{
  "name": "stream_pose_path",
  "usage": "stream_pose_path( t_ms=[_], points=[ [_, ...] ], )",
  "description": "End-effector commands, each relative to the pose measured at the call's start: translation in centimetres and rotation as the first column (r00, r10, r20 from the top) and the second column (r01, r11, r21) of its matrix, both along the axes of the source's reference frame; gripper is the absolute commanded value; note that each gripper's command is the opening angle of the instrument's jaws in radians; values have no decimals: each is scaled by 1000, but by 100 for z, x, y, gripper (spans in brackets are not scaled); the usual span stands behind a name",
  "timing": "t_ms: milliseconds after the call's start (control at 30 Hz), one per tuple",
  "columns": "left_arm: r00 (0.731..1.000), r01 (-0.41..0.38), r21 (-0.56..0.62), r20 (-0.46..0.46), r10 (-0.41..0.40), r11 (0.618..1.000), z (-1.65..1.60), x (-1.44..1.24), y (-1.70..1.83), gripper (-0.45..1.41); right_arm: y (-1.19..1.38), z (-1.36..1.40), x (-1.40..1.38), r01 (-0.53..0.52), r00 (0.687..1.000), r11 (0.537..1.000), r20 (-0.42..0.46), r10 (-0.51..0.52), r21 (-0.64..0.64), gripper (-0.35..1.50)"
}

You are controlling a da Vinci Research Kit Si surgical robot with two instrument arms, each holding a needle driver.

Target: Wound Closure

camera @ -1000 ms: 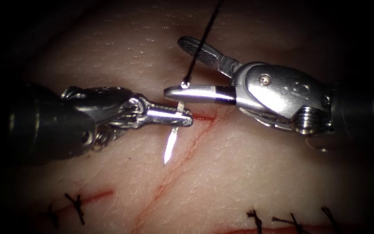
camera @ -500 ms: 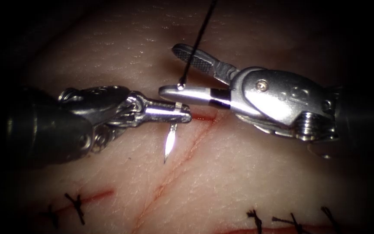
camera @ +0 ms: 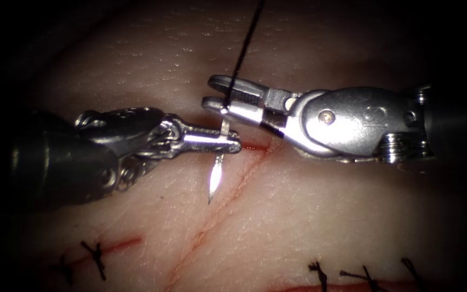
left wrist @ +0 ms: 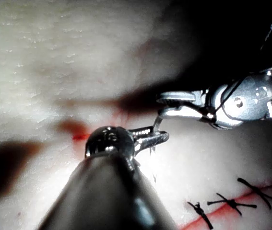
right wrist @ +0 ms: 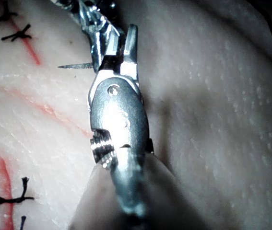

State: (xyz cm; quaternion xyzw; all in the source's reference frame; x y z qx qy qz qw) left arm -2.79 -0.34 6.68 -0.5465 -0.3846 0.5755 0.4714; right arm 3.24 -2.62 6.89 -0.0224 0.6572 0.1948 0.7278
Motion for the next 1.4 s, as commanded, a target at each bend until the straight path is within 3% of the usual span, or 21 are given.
stream_pose_path(
  t_ms=[33, 67, 100, 167, 200, 433, 533, 667, 800, 933, 1133, 1200, 1300, 1400],
  points=[
    [1000, -5, -31, 0, 5, 1000, 5, -5, -2, 34, -3, 7, 3, -2, 1000, 1000, 0, 2, 0, -35],
    [999, 12, -100, -31, -15, 995, 5, -5, 1, 96, -3, 7, -1, -2, 1000, 1000, 4, 2, -5, -35],
    [998, 20, -127, -49, -27, 992, 5, -5, 2, 111, -2, 8, -2, 1, 1000, 1000, 9, -1, -10, -35],
    [996, 24, -188, -75, -38, 982, 5, -5, 5, 120, -1, 9, -6, 6, 1000, 1000, 13, -6, -15, -35],
    [993, 2, -284, -111, -35, 959, 5, -5, 6, 120, 1, 14, -13, 13, 1000, 999, 16, -12, -33, -35],
    [978, -40, -408, -203, -48, 912, 10, 3, -2, 120, 8, 43, -27, 54, 998, 992, 19, -52, -118, -35],
    [961, -98, -443, -274, -31, 891, 18, 7, -8, 109, 6, 65, -31, 83, 996, 977, 35, -78, -195, -35],
    [948, -142, -443, -318, -7, 885, 30, 8, -17, 108, -1, 85, -34, 110, 994, 961, 47, -101, -252, -35],
    [933, -216, -468, -357, 41, 857, 46, 6, -26, 108, -3, 105, -43, 136, 991, 942, 50, -127, -307, -35],
    [882, -362, -488, -455, 123, 794, 67, 0, -35, 86, 1, 112, -45, 156, 988, 918, 47, -149, -364, -35],
    [849, -447, -486, -496, 184, 751, 87, -8, -34, 51, 3, 110, -46, 157, 988, 919, 43, -152, -361, -35],
    [840, -469, -477, -500, 209, 743, 96, -10, -32, 32, 3, 110, -47, 150, 989, 920, 43, -144, -362, -35],
    [806, -529, -454, -534, 257, 717, 115, -11, -33, 4, 4, 110, -50, 138, 990, 921, 39, -133, -363, -35],
    [784, -560, -438, -556, 277, 703, 125, -10, -34, -1, 4, 110, -49, 138, 990, 921, 39, -133, -363, -35]
  ],
)
